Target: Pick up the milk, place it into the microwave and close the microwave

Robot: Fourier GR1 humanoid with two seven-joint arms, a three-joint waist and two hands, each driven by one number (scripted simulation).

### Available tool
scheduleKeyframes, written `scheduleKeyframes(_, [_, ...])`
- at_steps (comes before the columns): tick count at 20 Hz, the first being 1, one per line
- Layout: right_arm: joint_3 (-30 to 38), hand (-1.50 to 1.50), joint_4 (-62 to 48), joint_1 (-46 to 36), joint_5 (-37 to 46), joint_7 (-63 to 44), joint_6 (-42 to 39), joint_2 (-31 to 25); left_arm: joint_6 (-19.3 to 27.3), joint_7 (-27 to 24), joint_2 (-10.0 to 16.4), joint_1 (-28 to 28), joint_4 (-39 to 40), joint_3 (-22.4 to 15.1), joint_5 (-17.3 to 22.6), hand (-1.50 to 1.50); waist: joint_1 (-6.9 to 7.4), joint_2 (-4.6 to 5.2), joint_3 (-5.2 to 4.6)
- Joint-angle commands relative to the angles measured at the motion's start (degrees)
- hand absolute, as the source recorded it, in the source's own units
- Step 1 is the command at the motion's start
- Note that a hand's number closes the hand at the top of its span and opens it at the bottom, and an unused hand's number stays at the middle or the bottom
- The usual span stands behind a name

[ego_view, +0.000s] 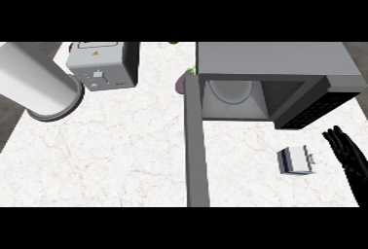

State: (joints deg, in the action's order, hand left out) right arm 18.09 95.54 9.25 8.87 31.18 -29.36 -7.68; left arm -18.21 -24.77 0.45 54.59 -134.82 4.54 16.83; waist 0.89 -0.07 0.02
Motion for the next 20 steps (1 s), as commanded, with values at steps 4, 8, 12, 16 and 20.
scheduleKeyframes(4, [3.78,-1.50,-13.99,-6.20,2.53,6.07,3.47,-3.73,-1.24,-2.10,-0.44,4.60,-3.82,-0.65,1.52,-1.50,0.09,0.03,0.03])
scheduleKeyframes(8, [1.67,-1.50,-23.28,-7.73,8.67,12.72,8.75,-3.38,-4.53,-4.21,-0.44,8.01,-2.82,1.65,2.47,-1.50,0.39,-0.02,0.04])
scheduleKeyframes(12, [1.39,-1.50,-32.62,-13.27,10.08,16.43,9.52,-6.21,-3.84,-0.93,0.50,3.91,-1.64,4.33,5.48,-1.50,0.05,0.13,0.04])
scheduleKeyframes(16, [-1.19,-1.50,-38.31,-12.89,11.01,21.91,8.33,-6.68,-4.97,-2.99,-0.42,7.96,-3.07,0.74,3.77,-1.50,0.42,0.12,0.09])
scheduleKeyframes(20, [-2.00,-1.50,-43.72,-15.85,11.33,21.71,10.78,-6.55,-10.32,-8.37,-0.31,7.45,2.66,7.56,6.34,-1.50,0.29,0.00,0.02])
